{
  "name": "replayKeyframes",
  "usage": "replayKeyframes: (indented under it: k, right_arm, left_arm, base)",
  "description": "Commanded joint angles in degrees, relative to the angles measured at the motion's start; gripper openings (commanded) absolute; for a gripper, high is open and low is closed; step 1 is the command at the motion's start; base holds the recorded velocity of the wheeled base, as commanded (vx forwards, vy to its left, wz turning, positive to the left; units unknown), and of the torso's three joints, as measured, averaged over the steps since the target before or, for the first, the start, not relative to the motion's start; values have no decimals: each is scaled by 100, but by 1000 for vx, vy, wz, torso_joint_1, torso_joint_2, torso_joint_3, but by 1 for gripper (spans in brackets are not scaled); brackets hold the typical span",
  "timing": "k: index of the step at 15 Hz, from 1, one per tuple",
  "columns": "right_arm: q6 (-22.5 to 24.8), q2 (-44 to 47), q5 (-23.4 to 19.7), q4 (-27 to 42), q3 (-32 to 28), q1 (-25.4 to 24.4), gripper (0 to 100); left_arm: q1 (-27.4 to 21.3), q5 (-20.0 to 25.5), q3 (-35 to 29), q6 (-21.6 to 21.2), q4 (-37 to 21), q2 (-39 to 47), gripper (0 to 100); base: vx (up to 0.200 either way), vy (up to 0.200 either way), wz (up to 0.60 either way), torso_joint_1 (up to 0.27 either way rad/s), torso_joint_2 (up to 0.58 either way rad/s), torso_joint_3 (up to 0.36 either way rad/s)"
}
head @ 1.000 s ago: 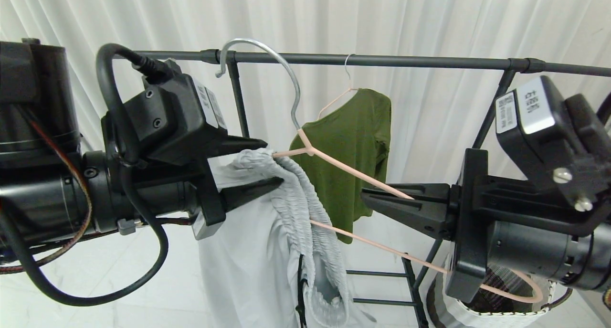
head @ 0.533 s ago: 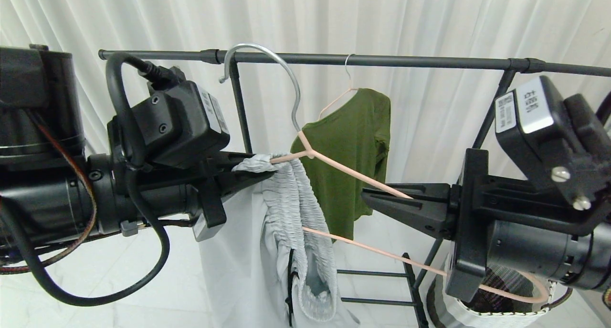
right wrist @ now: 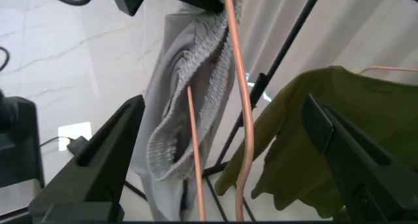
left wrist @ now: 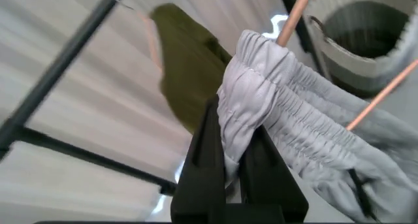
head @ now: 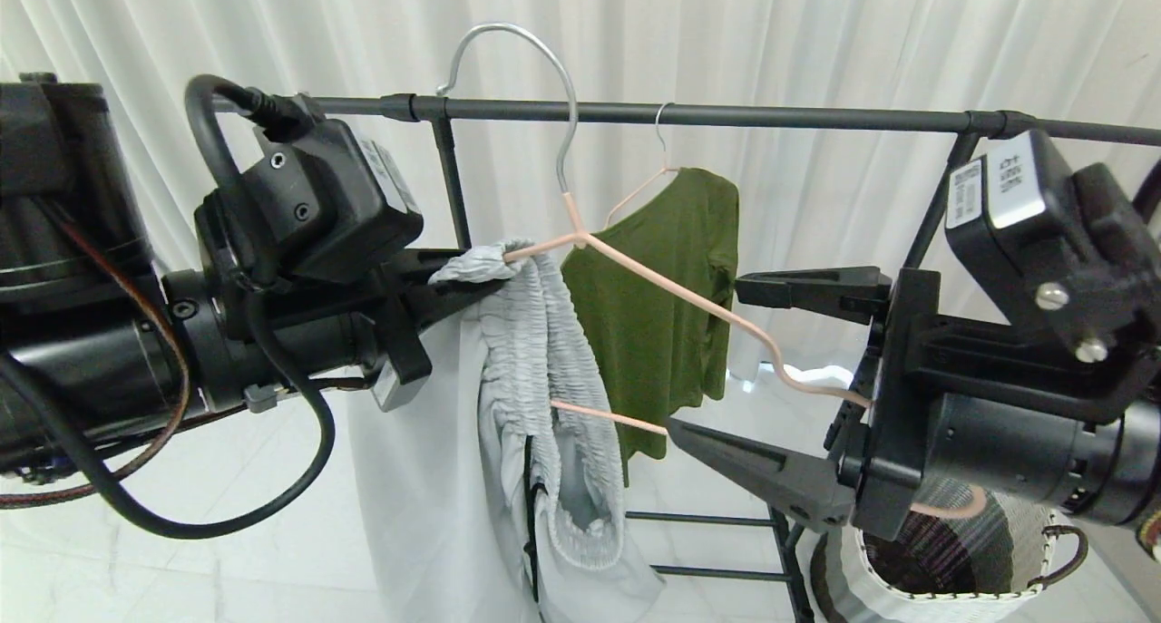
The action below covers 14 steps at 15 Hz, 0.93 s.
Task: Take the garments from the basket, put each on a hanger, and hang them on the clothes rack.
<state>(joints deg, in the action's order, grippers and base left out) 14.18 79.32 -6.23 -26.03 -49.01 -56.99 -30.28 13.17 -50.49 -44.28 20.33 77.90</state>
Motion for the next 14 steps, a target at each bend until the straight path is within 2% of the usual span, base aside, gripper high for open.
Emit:
replayKeyframes:
  k: [1, 2, 4, 6, 8, 11, 14]
  right_arm:
    - [6, 4, 60, 1, -12, 171, 100]
    - [-3, -13, 254, 1, -39, 338, 100]
    - [-3, -40, 368, 1, -48, 540, 100]
    - [-20, -40, 403, 1, -30, 672, 100]
    - [-64, -13, 491, 1, -12, 733, 100]
    - [-363, 57, 526, 10, 5, 724, 100]
    - [-873, 180, 544, 1, 278, 478, 100]
  left_arm:
    - [66, -262, 312, -28, 287, 156, 0]
    - [66, -745, 505, -125, 638, 208, 0]
    - [66, -1062, 532, -116, 647, 226, 0]
    - [84, -1563, 532, -64, 638, 226, 0]
    - [84, -2011, 497, 385, 638, 235, 0]
    - [57, -2090, 400, 886, 647, 191, 0]
    - [-250, -1949, 92, 1808, 647, 191, 0]
  base:
    - [0, 0, 0, 0, 0, 0]
    - [0, 0, 0, 0, 0, 0]
    - [0, 0, 0, 0, 0, 0]
    - [0, 0, 0, 0, 0, 0]
    - [0, 0, 0, 0, 0, 0]
    - [0, 0, 0, 0, 0, 0]
    - [0, 0, 0, 0, 0, 0]
